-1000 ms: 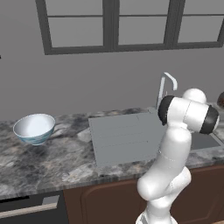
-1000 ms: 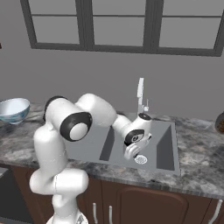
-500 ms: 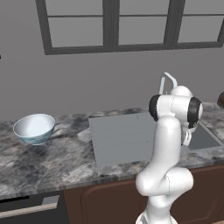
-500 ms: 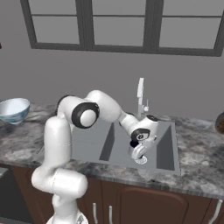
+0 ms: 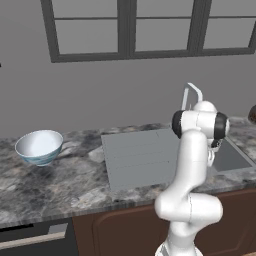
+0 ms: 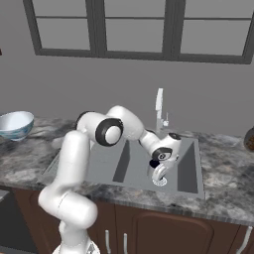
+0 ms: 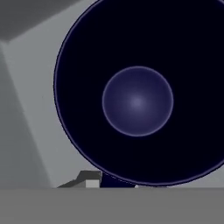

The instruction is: Pick the mug and place it in the sink. Pick the bowl and place it in the open cabinet and then close the cabinet.

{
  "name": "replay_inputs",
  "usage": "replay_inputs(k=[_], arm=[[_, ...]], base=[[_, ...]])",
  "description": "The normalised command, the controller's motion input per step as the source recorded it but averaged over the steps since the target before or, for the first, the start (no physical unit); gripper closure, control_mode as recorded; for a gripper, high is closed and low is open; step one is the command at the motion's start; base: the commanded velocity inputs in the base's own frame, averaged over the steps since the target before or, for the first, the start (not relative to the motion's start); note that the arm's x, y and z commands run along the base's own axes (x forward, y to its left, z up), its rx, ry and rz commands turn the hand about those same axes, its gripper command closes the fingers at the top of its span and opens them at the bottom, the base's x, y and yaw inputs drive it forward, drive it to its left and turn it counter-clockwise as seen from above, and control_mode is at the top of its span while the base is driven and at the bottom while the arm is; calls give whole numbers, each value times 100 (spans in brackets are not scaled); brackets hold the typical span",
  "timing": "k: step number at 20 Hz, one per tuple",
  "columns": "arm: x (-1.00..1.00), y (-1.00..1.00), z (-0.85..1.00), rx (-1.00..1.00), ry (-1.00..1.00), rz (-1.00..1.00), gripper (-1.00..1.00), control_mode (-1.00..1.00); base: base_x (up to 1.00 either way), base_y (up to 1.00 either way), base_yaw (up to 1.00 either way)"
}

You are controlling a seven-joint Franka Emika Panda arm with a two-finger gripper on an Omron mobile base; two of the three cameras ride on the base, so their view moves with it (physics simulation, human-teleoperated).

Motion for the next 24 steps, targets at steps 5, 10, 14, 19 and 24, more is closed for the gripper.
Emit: replay_inputs(k=[5, 10, 14, 19, 24], arm=[[43, 0, -40, 0, 0, 0, 100, -100], [46, 0, -51, 0, 0, 0, 100, -100], [48, 0, -51, 0, 0, 0, 100, -100], [15, 41, -40, -6, -11, 0, -100, -100], [-87, 6, 0, -9, -53, 0, -100, -100]], base=[[0, 0, 0], [0, 0, 0], [0, 0, 0], [0, 0, 0], [0, 0, 0]])
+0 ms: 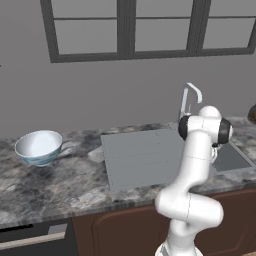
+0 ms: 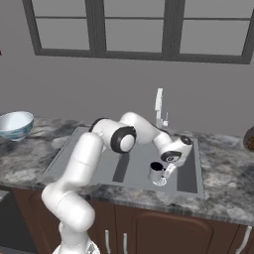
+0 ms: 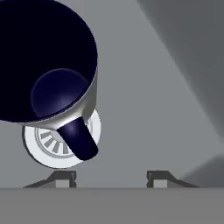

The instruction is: Pick the mug and place it in the sink. Pick the bowl and place it in the open cabinet and then close the cabinet.

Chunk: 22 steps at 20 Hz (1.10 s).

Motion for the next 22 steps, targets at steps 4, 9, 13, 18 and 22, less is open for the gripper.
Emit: replay_inputs(k=[4, 9, 13, 18, 22], arm=[[-70, 3, 16, -9, -48, 0, -100, -100], [-8, -1, 96, -8, -18, -3, -100, -100], [0, -6, 100, -1, 0, -6, -100, -100], [0, -30, 100, 0, 12, -7, -100, -100], [-17, -15, 96, -1, 6, -6, -100, -100]], base=[[0, 0, 0], [0, 0, 0], [0, 0, 0], [0, 0, 0], [0, 0, 0]])
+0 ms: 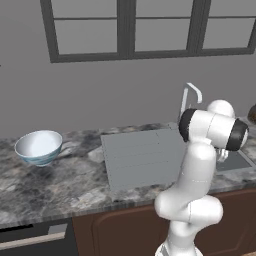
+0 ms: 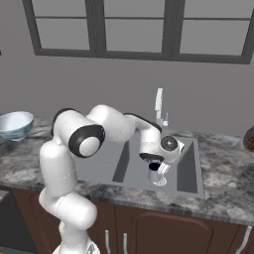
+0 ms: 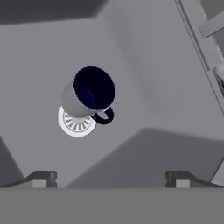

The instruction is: Pick the mug and place it in the sink. Pick the bowl and place it in the open cabinet and then close the cabinet.

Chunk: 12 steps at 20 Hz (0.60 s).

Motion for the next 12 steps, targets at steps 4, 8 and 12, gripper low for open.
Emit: replay_inputs(k=[4, 8, 12], arm=[[-61, -3, 87, -3, -6, -6, -100, -100], [-65, 0, 64, 3, -3, -17, -100, -100], [-44, 23, 65, -11, -14, -12, -100, -100]], base=[[0, 0, 0], [0, 0, 0], [0, 0, 0]])
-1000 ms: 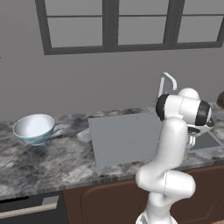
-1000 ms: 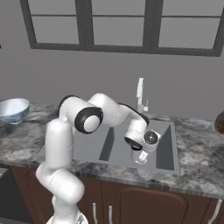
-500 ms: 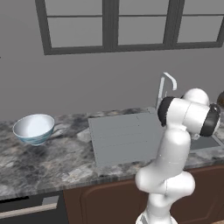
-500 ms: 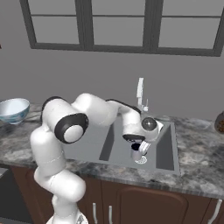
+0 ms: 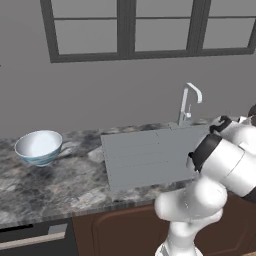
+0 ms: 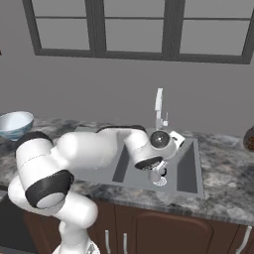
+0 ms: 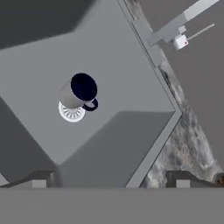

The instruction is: Pick the mug and place it in the sink. Pick the bowl and place it in the open cabinet and then close the cabinet.

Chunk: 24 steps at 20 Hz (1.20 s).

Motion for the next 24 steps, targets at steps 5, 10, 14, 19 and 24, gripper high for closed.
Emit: replay_inputs(k=[5, 10, 14, 19, 24], arm=[[1, 39, 50, -7, 14, 2, -100, -100], [-7, 15, 63, 1, 26, -22, -100, -100], [-13, 10, 64, 0, 23, -33, -100, -100], [-58, 15, 23, 1, 3, -34, -100, -100], [-50, 50, 0, 0, -5, -36, -100, -100]], base=[[0, 0, 0], [0, 0, 0], [0, 0, 0], [0, 0, 0], [0, 0, 0]])
